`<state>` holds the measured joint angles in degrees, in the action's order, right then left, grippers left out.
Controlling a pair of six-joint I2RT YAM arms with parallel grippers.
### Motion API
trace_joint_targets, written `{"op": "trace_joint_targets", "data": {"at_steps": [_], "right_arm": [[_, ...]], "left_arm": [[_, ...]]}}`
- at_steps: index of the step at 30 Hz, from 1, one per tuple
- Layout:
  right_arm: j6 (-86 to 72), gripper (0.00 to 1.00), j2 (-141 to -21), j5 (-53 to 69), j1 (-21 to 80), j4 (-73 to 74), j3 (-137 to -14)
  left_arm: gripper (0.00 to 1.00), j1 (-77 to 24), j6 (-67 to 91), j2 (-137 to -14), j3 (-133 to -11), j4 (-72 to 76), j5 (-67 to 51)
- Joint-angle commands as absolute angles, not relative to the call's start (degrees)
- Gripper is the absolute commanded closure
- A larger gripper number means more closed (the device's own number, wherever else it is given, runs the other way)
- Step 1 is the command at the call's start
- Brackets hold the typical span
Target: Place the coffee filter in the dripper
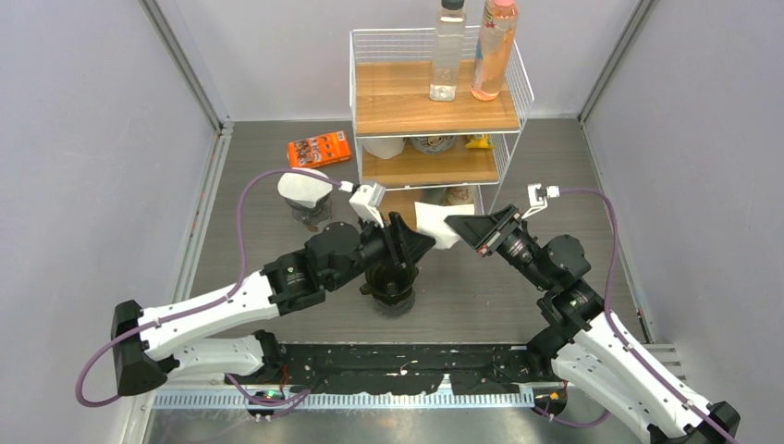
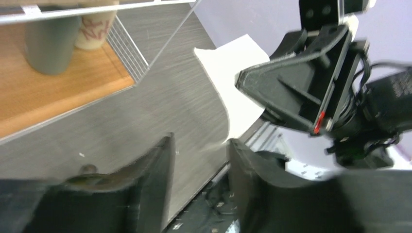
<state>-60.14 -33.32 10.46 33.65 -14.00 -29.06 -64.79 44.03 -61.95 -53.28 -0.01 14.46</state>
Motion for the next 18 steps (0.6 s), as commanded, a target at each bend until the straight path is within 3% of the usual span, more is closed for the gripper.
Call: {"op": "trace_joint_targets", "data": {"at_steps": [1,4,11,18], "right_arm": [[-56.01,0.78,-32.09,12.13,33.84,-10.82,-33.85],[-53.22,0.78,-32.52,13.88,33.84,-7.75,-35.76],[-48.79,0.78,-35.98,24.49,33.82,-4.41,-38.86],[-48.78,0.77,-39.67,30.84,33.84,-6.64,-40.1]], "left_arm": [[0.32,-65.04,40.77,-56.95,-52.05,0.21,12.39],[0.02,-64.44,41.4,-53.61,-49.55,0.22,11.22],[0.0,-58.52,40.36,-47.26,-47.12,-0.4,1.36],[0.0,-53.42,39.62,-52.92,-51.18,2.84,-20.64]]}}
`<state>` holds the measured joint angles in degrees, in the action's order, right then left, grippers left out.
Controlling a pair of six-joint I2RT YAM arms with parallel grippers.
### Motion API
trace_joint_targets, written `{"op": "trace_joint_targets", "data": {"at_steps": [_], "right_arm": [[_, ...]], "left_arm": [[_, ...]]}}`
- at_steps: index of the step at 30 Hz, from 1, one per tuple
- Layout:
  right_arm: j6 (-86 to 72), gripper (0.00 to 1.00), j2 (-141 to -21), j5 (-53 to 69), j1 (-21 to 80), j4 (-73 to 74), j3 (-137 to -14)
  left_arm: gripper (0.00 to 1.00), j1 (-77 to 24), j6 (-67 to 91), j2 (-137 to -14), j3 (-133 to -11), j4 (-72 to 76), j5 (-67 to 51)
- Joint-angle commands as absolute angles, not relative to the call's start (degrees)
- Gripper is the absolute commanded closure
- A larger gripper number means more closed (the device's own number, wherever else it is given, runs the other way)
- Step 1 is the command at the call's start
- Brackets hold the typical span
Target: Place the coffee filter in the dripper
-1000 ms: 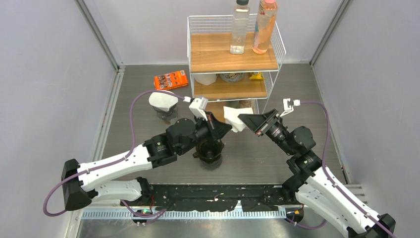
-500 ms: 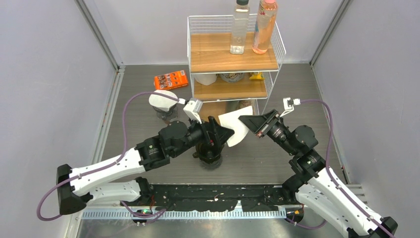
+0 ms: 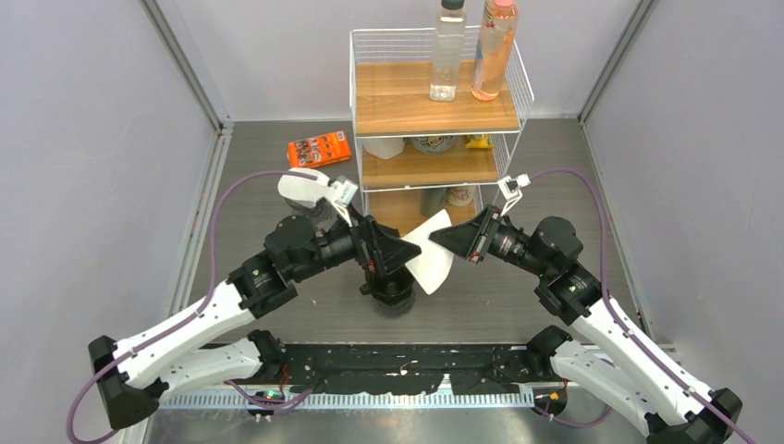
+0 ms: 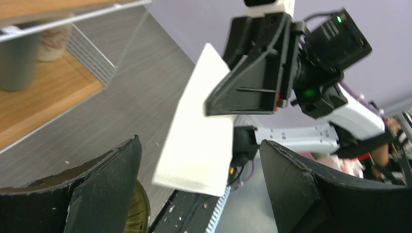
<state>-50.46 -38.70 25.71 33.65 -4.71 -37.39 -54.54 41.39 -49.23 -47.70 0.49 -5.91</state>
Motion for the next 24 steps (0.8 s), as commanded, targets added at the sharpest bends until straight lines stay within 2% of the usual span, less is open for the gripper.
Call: {"op": "trace_joint_targets", "data": {"at_steps": [1,4,8,10,21,24], "right_arm": [[-48.67,0.77,-39.67,30.89,33.84,-6.76,-40.28],[-48.34,0.77,-39.63,31.4,33.84,-6.58,-40.59],[-48.02,0.76,-39.62,32.66,33.84,-5.77,-41.03],[-47.53,0.76,-39.59,32.46,33.84,-4.48,-41.5],[-45.68,0.77,-37.54,30.53,33.84,-2.11,-42.89],[-45.77,0.76,-37.26,30.3,33.86,-2.64,-42.97]], "left_arm": [[0.01,-53.29,39.22,-54.25,-52.32,2.1,-23.11],[0.06,-53.02,37.43,-57.74,-54.45,1.13,-28.64],[0.26,-52.45,37.85,-61.02,-56.18,1.03,-32.89],[0.32,-52.39,37.96,-61.22,-56.13,1.57,-33.75],[0.3,-52.14,36.56,-60.23,-54.27,-1.72,-32.04],[0.33,-52.03,36.45,-60.03,-53.72,-2.11,-31.75]]}}
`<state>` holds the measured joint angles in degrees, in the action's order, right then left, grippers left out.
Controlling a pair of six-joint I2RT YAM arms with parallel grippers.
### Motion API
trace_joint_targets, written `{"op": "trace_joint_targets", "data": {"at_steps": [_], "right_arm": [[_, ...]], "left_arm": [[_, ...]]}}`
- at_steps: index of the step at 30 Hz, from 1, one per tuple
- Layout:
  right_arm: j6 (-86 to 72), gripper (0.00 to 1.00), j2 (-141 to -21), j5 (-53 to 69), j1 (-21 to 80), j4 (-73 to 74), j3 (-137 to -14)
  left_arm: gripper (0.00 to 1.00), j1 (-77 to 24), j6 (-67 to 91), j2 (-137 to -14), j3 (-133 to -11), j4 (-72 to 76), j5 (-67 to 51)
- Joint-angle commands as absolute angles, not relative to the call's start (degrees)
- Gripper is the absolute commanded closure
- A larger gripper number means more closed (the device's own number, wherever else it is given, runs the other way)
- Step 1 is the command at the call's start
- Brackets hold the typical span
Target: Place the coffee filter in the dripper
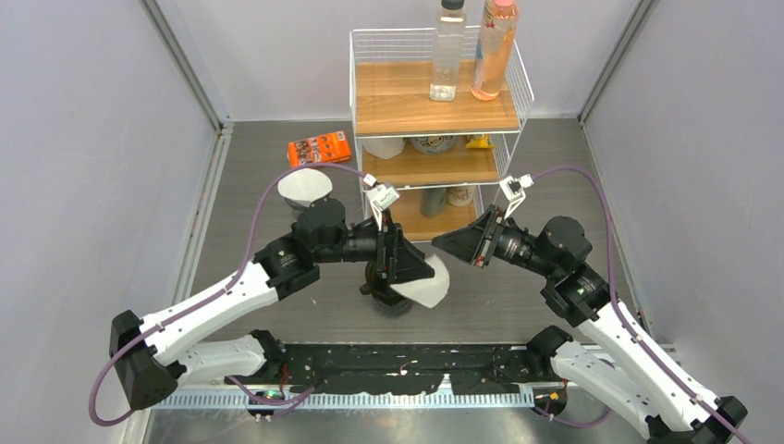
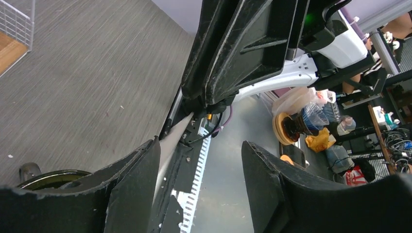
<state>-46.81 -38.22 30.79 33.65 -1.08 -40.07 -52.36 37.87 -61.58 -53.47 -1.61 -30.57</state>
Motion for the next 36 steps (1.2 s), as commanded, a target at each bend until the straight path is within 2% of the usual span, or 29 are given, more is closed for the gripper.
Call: {"op": "trace_joint_targets", "data": {"at_steps": [1,4,6,10,12,13,14,15,17,19,23,27,36], "right_arm": [[-45.78,0.76,-37.22,30.36,33.84,-2.73,-43.04],[-45.66,0.77,-37.19,30.53,33.84,-2.72,-43.26],[-45.4,0.76,-37.33,30.5,33.84,-2.09,-43.33],[-42.11,0.71,-36.85,23.85,33.84,5.81,-44.56],[-39.41,0.6,-36.57,16.0,33.89,13.47,-46.18],[-37.8,0.49,-36.43,12.97,33.91,19.12,-46.69],[-37.18,0.43,-36.5,7.39,33.86,21.91,-47.73],[-36.28,0.32,-37.03,4.44,33.85,27.91,-48.3],[-35.16,0.22,-38.42,-3.2,33.84,35.72,-49.8],[-34.93,0.17,-40.29,-8.05,33.84,41.21,-50.21],[-35.46,0.13,-45.83,-11.99,33.85,45.8,-48.16],[-36.19,0.13,-53.82,-15.74,33.88,45.18,-45.16],[-40.93,0.23,-69.53,-17.82,33.93,31.57,-40.65]], "left_arm": [[0.36,-52.03,36.43,-59.91,-53.62,-2.3,-31.81],[0.42,-52.03,36.3,-59.37,-53.1,-2.57,-31.58],[0.42,-51.95,35.67,-59.03,-52.9,-4.13,-30.16],[0.2,-51.69,34.58,-57.65,-52.81,-6.77,-26.27],[0.04,-51.68,33.74,-56.04,-53.05,-8.52,-22.32],[0.01,-51.66,33.35,-55.28,-53.29,-10.02,-19.01],[0.0,-51.6,33.01,-54.29,-53.53,-12.1,-15.39],[0.0,-51.59,32.77,-53.4,-53.76,-14.05,-11.09],[0.0,-51.59,32.59,-51.38,-53.59,-17.61,-3.59],[0.0,-51.59,32.51,-48.76,-52.64,-20.35,3.0],[0.0,-51.6,32.69,-44.09,-49.83,-23.39,11.43],[0.01,-51.59,32.78,-39.97,-46.56,-24.22,14.1],[0.0,-51.59,34.47,-33.53,-39.67,-25.52,17.15]]}}
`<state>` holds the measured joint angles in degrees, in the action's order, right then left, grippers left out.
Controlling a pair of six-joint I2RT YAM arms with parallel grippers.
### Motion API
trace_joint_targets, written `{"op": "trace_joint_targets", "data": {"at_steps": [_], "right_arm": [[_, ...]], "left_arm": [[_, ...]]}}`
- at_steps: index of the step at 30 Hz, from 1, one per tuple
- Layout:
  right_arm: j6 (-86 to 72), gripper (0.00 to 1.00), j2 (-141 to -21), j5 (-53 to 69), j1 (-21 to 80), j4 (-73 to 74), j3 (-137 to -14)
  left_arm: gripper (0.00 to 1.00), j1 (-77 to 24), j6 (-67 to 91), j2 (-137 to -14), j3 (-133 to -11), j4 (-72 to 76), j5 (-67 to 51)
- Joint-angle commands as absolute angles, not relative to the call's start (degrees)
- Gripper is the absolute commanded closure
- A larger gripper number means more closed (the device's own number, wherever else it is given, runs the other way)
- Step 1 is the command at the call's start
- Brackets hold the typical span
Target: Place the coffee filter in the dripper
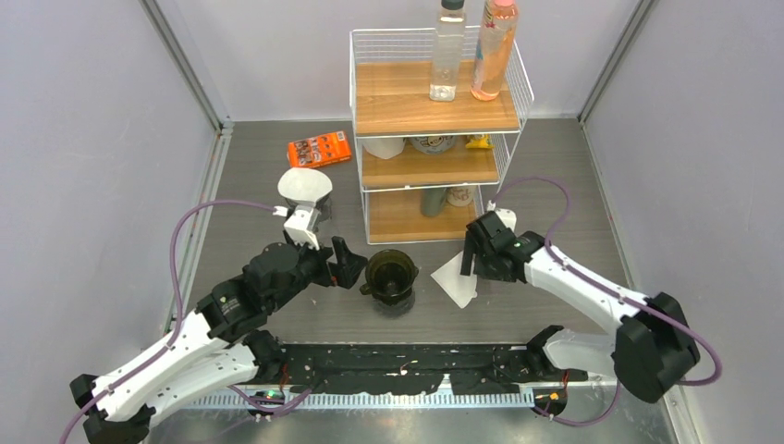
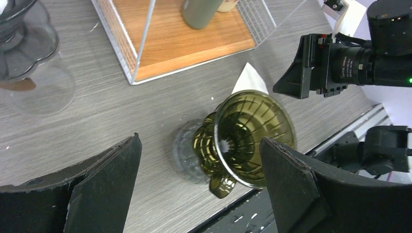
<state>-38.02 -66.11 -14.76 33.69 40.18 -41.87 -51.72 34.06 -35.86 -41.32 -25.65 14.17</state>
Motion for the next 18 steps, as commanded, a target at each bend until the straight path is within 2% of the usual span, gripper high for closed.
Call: {"op": "trace_joint_targets", "data": {"at_steps": [1,9,18], "right_arm": [[-41.12,0.24,-70.32,-16.65,33.93,30.51,-40.18],[-43.06,0.35,-76.58,-13.64,34.05,24.08,-37.39],[-44.46,0.55,-78.14,-14.31,34.28,23.04,-36.16]], "left_arm": [[0.0,-51.59,34.51,-32.92,-39.11,-25.42,17.37],[0.0,-51.59,34.28,-31.34,-38.14,-26.14,19.17],[0.01,-51.59,34.44,-32.04,-38.96,-26.78,19.8]]}}
